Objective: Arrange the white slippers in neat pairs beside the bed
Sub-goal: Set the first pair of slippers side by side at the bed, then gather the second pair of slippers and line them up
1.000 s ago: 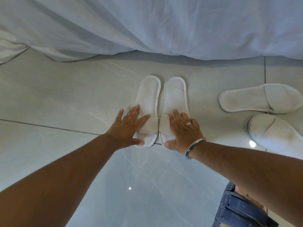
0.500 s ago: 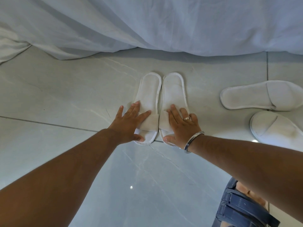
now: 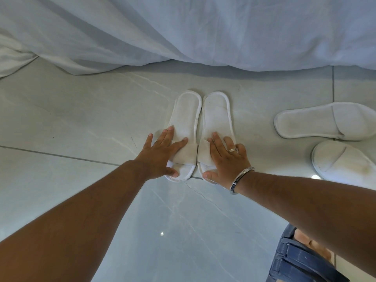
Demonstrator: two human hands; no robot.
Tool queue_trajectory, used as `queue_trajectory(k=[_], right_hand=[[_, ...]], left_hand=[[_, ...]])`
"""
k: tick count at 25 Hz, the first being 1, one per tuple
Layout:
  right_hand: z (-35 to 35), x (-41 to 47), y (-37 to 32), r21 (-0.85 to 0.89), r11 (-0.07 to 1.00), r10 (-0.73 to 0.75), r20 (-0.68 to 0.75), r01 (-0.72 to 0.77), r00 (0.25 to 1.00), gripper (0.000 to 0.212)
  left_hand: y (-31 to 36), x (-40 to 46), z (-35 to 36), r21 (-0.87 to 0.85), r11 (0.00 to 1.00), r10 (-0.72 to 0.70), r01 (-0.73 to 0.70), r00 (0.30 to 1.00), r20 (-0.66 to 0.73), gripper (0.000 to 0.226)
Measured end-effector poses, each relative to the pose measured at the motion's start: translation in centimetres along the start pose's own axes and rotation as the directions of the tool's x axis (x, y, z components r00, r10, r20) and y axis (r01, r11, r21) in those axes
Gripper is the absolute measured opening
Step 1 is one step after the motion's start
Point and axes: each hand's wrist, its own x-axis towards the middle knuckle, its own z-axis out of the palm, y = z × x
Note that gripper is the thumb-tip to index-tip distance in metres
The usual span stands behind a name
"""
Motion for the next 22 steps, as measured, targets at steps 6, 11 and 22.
queue_trajectory(k=[6, 11, 22], right_hand=[[-0.5, 0.2, -0.1, 0.014, 1.0, 0.013, 0.04, -0.014, 0.999, 0.105], [-3.1, -2.0, 1.7, 0.02, 0.995, -0.097, -0.004, 0.097, 0.995, 0.1], [-2.4, -28.0, 26.0, 0.008, 0.846, 0.532, 0.038, -0.533, 0.846, 0.084]], left_hand=[[0.0, 0.1, -0.3, -0.019, 1.0, -0.01, 0.011, 1.0, 0.024, 0.11], [1.8, -0.6, -1.5, 0.001, 1.0, -0.028, 0.028, 1.0, 0.001, 0.095], [28.2, 7.9, 1.2, 0.137, 0.936, 0.346, -0.325, 0.922, -0.175, 0.079]])
